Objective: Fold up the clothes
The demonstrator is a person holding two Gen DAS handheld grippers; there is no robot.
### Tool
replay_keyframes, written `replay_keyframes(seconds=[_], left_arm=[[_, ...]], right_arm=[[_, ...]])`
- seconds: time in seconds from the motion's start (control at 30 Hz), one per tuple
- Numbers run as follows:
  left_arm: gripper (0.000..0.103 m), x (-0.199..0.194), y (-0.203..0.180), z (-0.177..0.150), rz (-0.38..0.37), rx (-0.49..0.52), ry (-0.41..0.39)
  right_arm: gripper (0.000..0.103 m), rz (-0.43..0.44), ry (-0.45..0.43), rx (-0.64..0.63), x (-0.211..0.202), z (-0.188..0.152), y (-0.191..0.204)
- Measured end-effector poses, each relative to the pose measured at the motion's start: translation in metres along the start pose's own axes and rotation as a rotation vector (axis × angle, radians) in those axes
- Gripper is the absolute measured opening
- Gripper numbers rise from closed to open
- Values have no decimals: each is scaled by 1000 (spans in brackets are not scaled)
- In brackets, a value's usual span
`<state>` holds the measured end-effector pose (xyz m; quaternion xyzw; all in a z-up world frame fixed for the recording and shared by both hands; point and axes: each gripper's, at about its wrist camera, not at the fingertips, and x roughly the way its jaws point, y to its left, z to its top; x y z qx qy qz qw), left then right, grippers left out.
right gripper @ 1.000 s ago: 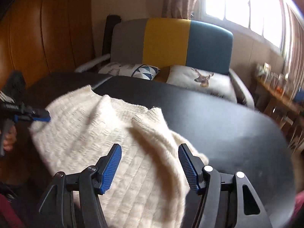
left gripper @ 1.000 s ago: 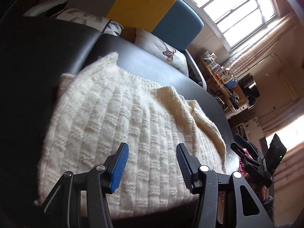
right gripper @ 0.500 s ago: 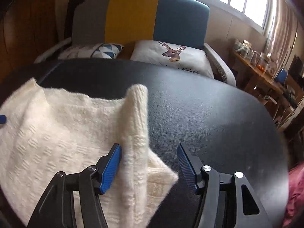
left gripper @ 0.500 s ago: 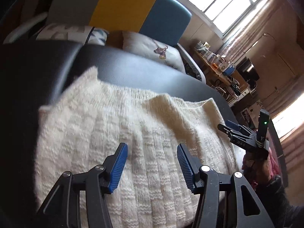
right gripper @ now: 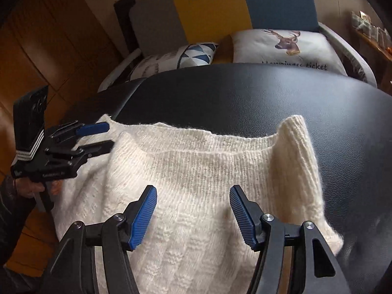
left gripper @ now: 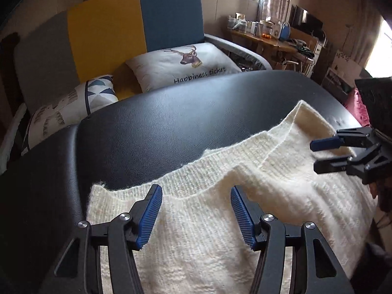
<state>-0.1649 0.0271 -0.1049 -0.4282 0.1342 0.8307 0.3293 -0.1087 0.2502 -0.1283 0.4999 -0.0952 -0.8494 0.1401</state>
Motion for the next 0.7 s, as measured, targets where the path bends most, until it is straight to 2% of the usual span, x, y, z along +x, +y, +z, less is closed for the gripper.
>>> replay_keyframes(seconds=[0.13,0.23,0.3,0.33,0.37,0.4,0.43,0.47,0.5,0.6,0.7], left_arm=[[59,13,1,-8,-26,-7,44],[60,21,-1,-15,-17,1,63],[59,20,-2,-17,-14,-9,57],[53,19,-3,-19,-12,-14,56],[48,18,-5,-20,-7,-14,53],[37,17,-6,-22,-3,-16,48],[23,14,-7,-24,-1,-17,41],[15,12,-9,-25,1,-19,33],[9,9,-10,-26,3,-23,23],[7,-5,-8,-21,-5,-61,-47],[7,7,-2,-12,9,-105,-56]], right_arm=[[64,-113,36,-74,30,2,10],[68,-187,8,-185,35,-8,26],[68,-187,6,-199,35,-11,26],[68,-187,4,-205,35,-12,26],[65,-186,-2,-197,34,-12,24],[51,-194,-13,-200,33,-13,25],[42,-212,-29,-215,30,-14,28],[18,-225,-40,-238,28,-16,32],[11,-239,-45,-262,26,-16,37],[7,-254,-99,-284,11,-11,43],[6,-256,-199,-217,-11,6,36]])
